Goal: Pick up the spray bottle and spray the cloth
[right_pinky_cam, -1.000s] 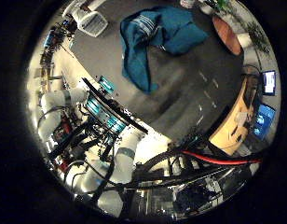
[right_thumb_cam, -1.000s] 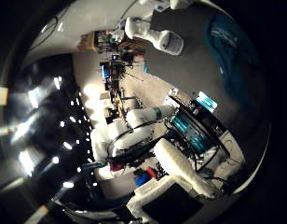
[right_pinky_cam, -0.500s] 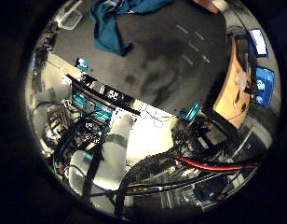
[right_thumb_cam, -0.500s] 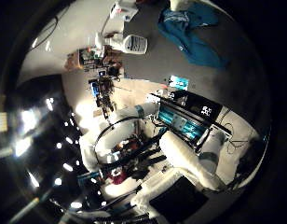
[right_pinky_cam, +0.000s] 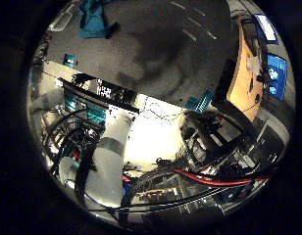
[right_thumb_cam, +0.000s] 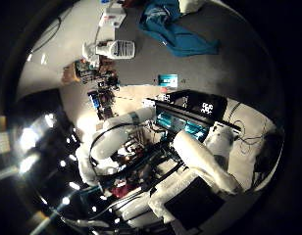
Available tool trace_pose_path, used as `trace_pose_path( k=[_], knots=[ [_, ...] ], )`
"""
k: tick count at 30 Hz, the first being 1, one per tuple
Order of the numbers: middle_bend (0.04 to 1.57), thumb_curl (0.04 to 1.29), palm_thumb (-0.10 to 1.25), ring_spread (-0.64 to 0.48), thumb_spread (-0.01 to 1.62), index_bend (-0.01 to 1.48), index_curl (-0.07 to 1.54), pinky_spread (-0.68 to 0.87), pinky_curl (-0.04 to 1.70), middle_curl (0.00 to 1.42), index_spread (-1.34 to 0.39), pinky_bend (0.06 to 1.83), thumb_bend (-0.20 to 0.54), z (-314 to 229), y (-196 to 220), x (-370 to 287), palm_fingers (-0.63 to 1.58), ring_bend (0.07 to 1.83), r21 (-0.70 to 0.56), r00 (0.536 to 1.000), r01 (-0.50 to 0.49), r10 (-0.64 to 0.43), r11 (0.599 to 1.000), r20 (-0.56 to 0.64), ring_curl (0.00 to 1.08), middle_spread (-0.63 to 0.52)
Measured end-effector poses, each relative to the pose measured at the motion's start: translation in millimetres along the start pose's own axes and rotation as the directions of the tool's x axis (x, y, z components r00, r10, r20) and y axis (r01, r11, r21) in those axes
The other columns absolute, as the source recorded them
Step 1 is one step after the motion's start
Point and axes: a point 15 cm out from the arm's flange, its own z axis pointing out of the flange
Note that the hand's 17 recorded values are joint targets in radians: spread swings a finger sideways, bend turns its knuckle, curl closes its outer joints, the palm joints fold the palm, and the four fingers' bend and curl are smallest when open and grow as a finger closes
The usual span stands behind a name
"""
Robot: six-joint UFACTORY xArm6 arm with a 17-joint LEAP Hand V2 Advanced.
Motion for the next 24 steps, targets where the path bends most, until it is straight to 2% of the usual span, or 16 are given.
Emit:
trace_pose_path(
  k=[24],
  knots=[
    [0.18, 0.38, 0.75, 0.20, 1.15, 0.19, 0.33, 0.40, 0.32, 0.28, -0.35, 0.24, -0.019, -23, 15, 36, 0.11, 0.19, -0.002, 0.989, -0.011, 0.011, 1.000, -0.146, 0.23, 0.13]
  ],
)
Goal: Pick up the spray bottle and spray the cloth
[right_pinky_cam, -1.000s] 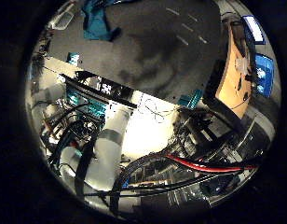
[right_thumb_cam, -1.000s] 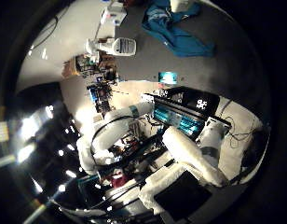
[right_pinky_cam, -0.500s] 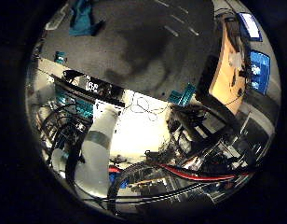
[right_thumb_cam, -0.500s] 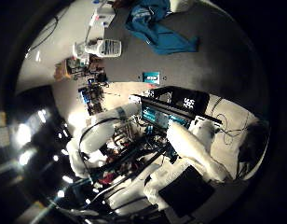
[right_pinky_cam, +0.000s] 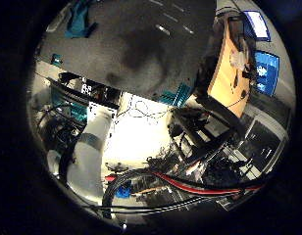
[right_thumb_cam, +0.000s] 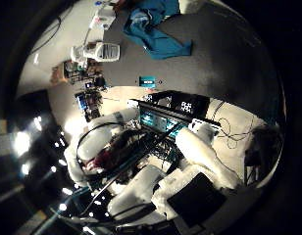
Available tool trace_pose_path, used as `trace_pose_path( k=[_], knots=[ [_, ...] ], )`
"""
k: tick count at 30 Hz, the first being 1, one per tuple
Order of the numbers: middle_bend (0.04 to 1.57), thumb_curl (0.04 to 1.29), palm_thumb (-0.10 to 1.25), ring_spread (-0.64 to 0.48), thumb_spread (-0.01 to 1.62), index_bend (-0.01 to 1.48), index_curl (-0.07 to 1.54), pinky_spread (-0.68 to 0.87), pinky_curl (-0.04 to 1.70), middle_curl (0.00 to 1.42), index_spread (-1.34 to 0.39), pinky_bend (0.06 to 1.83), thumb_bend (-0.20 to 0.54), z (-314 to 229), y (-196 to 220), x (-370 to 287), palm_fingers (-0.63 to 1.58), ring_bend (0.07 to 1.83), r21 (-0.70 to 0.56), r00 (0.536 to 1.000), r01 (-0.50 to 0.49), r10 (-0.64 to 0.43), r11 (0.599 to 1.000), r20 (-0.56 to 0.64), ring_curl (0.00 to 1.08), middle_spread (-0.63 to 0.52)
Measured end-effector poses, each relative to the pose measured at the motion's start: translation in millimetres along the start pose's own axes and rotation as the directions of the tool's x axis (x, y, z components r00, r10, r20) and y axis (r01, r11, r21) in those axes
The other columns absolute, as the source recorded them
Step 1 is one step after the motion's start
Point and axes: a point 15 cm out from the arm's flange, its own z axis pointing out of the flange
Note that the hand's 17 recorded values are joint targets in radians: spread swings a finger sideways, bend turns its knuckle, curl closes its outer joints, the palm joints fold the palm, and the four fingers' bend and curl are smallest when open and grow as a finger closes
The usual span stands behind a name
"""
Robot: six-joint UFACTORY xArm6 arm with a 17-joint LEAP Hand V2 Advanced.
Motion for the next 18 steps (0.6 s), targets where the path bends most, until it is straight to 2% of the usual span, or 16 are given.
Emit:
trace_pose_path(
  k=[18],
  knots=[
    [0.18, 0.37, 0.71, 0.19, 1.18, 0.19, 0.35, 0.40, 0.32, 0.28, -0.38, 0.22, -0.017, 11, 7, 11, 0.13, 0.18, 0.000, 0.999, -0.030, 0.030, 1.000, 0.010, 0.21, 0.10]
  ],
)
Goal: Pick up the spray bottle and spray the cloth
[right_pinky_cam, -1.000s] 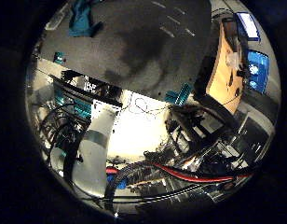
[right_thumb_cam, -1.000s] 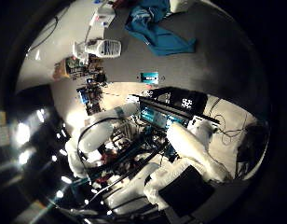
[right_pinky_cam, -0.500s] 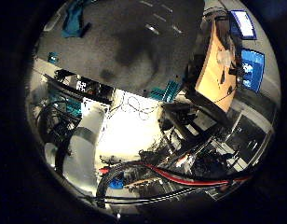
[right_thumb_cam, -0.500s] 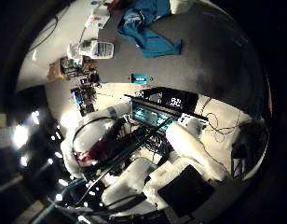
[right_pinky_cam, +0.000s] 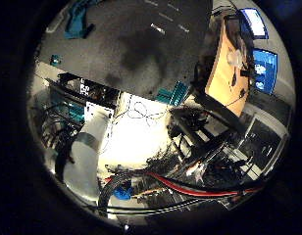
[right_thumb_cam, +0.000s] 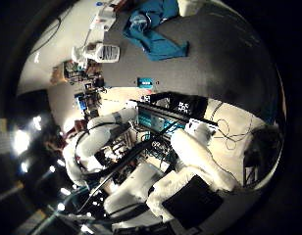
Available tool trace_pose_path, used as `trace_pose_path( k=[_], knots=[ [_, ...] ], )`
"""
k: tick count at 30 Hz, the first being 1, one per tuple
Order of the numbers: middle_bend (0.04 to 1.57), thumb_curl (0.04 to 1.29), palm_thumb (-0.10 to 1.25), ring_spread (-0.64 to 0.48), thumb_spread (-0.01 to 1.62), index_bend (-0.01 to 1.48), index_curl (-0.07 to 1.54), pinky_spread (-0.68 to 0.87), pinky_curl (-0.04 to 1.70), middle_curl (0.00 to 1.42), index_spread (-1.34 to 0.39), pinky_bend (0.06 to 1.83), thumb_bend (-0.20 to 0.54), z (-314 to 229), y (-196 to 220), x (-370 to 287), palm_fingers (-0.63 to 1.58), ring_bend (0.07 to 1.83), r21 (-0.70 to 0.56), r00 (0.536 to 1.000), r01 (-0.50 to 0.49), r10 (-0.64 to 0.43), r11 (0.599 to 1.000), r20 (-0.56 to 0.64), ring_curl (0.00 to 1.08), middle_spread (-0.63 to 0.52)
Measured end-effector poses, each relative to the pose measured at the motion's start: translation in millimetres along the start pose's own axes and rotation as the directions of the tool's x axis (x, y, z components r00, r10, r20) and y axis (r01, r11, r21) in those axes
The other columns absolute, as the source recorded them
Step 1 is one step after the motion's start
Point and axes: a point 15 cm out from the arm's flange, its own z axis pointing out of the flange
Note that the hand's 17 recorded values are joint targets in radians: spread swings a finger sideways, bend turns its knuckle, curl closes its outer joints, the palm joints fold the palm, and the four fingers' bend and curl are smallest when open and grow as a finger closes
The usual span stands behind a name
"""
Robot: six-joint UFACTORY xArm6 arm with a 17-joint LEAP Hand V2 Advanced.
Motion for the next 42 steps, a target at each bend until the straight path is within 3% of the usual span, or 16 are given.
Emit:
trace_pose_path(
  k=[22, 42],
  knots=[
    [0.18, 0.34, 0.67, 0.19, 1.20, 0.20, 0.37, 0.40, 0.33, 0.27, -0.38, 0.20, -0.017, 2, 9, 12, 0.15, 0.19, -0.008, 0.999, -0.033, 0.033, 0.999, -0.020, 0.20, 0.10],
    [0.18, 0.30, 0.67, 0.18, 1.21, 0.20, 0.38, 0.40, 0.32, 0.28, -0.38, 0.21, -0.016, -24, 10, 11, 0.18, 0.18, 0.067, 0.998, -0.014, 0.018, 0.998, -0.056, 0.19, 0.09]
  ],
)
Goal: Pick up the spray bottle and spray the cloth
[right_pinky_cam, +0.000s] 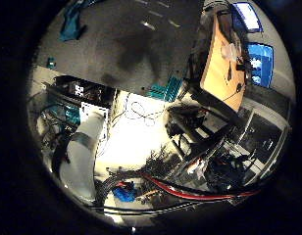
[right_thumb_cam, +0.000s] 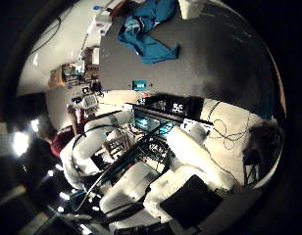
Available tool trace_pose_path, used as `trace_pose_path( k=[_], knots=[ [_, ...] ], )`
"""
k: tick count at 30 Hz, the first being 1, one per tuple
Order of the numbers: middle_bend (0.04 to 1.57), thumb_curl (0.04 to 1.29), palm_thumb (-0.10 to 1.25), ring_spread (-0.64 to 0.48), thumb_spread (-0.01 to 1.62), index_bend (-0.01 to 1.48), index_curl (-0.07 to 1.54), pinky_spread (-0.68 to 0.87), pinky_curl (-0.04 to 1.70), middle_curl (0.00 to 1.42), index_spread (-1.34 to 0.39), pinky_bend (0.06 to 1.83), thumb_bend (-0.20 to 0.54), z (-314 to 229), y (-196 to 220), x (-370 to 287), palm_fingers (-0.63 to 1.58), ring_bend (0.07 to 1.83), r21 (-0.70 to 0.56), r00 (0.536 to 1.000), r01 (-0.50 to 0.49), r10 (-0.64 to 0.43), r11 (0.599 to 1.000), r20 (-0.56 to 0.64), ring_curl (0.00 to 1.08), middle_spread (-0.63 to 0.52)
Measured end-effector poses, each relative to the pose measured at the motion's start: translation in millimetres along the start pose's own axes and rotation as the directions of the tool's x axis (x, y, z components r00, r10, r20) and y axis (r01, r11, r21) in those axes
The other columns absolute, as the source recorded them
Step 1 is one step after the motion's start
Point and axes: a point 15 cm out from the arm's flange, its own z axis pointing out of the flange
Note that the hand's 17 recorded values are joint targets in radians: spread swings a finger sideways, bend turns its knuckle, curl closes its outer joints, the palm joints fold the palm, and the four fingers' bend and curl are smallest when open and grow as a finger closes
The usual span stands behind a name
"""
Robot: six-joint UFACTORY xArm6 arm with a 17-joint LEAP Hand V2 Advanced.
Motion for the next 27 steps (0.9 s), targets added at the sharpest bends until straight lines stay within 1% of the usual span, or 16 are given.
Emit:
trace_pose_path(
  k=[6, 10, 19, 24, 27],
  knots=[
    [0.18, 0.30, 0.67, 0.18, 1.21, 0.20, 0.38, 0.40, 0.32, 0.28, -0.38, 0.21, -0.016, -8, -12, 11, 0.19, 0.18, -0.003, 1.000, 0.006, -0.006, 1.000, -0.028, 0.18, 0.08],
    [0.18, 0.29, 0.67, 0.18, 1.21, 0.20, 0.38, 0.40, 0.32, 0.28, -0.38, 0.21, -0.016, -12, -19, 12, 0.19, 0.18, 0.015, 0.999, 0.009, -0.008, 1.000, -0.036, 0.18, 0.08],
    [0.18, 0.30, 0.70, 0.19, 1.18, 0.17, 0.37, 0.40, 0.33, 0.28, -0.37, 0.22, -0.014, -8, -21, -3, 0.15, 0.20, 0.001, 0.998, 0.046, -0.046, 0.999, -0.032, 0.19, 0.09],
    [0.18, 0.32, 0.70, 0.20, 1.13, 0.17, 0.34, 0.40, 0.33, 0.27, -0.35, 0.25, -0.021, -8, -23, -8, 0.09, 0.20, -0.025, 0.991, 0.096, -0.098, 0.995, -0.091, 0.22, 0.11],
    [0.18, 0.31, 0.69, 0.20, 1.12, 0.17, 0.32, 0.39, 0.33, 0.27, -0.35, 0.26, -0.023, -13, -23, -16, 0.07, 0.20, -0.005, 0.988, 0.117, -0.117, 0.993, -0.105, 0.22, 0.12]
  ],
)
